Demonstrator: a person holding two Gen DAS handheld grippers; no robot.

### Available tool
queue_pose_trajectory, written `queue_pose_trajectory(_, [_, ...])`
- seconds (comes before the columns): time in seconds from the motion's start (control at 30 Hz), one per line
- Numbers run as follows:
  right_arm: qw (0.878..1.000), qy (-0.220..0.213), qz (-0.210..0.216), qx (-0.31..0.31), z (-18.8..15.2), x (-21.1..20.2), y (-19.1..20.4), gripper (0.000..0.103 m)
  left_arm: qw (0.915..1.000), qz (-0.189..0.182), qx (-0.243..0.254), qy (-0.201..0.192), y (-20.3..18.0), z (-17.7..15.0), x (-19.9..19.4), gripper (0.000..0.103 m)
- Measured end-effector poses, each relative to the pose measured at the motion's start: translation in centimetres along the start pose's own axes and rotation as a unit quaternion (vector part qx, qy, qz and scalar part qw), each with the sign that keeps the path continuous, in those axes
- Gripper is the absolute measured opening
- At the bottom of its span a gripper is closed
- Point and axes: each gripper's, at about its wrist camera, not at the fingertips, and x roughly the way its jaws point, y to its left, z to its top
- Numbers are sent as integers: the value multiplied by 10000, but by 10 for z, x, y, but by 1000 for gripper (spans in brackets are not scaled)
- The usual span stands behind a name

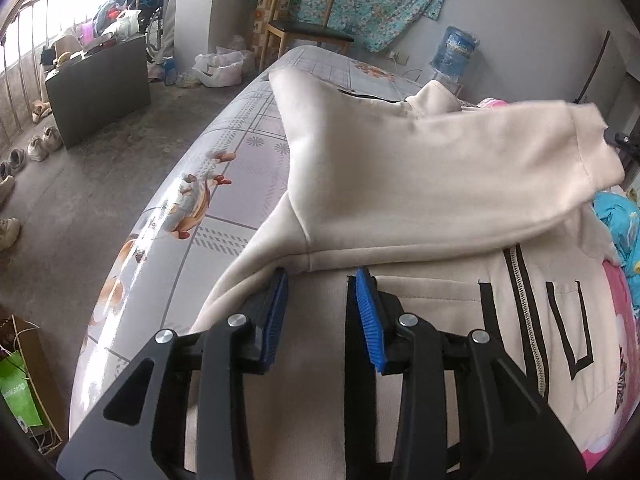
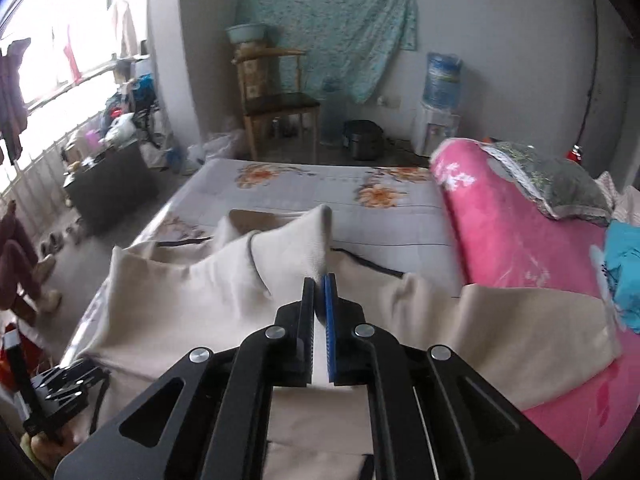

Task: Fold large clothes

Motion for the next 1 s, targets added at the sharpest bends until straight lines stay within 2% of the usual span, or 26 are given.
queue_pose_trajectory(0.1, [9994, 323, 73, 135, -10, 22, -18, 5, 10000, 20, -1, 1, 0, 0, 0, 33])
queue_pose_trajectory(0.3, [9951, 635, 222, 729, -26, 55, -48, 5, 10000, 22, -7, 1, 0, 0, 0, 33])
queue_pose_trajectory(0.43, [9881, 1265, -46, 874, -48, 94, -71, 5, 10000, 27, -4, 1, 0, 0, 0, 33])
queue_pose_trajectory(0.53, [9888, 1169, -409, 832, -57, 94, -79, 5, 10000, 22, -5, 1, 0, 0, 0, 33])
queue_pose_trajectory(0.6, [9922, 926, -382, 742, -59, 80, -76, 7, 10000, 23, -5, 2, 0, 0, 0, 33])
queue_pose_trajectory(0.67, [9957, 796, -147, 439, -63, 70, -61, 7, 10000, 46, 17, 3, -1, 0, 0, 33])
queue_pose_trajectory(0.77, [9955, 939, 130, -68, -72, 73, -35, 7, 10000, 68, 35, 3, 0, 0, 1, 33])
queue_pose_trajectory(0.9, [9897, 1365, -67, -419, -94, 104, -15, 12, 10000, 29, 7, 21, 0, 0, 0, 38])
queue_pose_trajectory(1.0, [9906, 1268, -226, -454, -96, 104, -15, 19, 9999, 136, -16, 82, 1, 2, -12, 44])
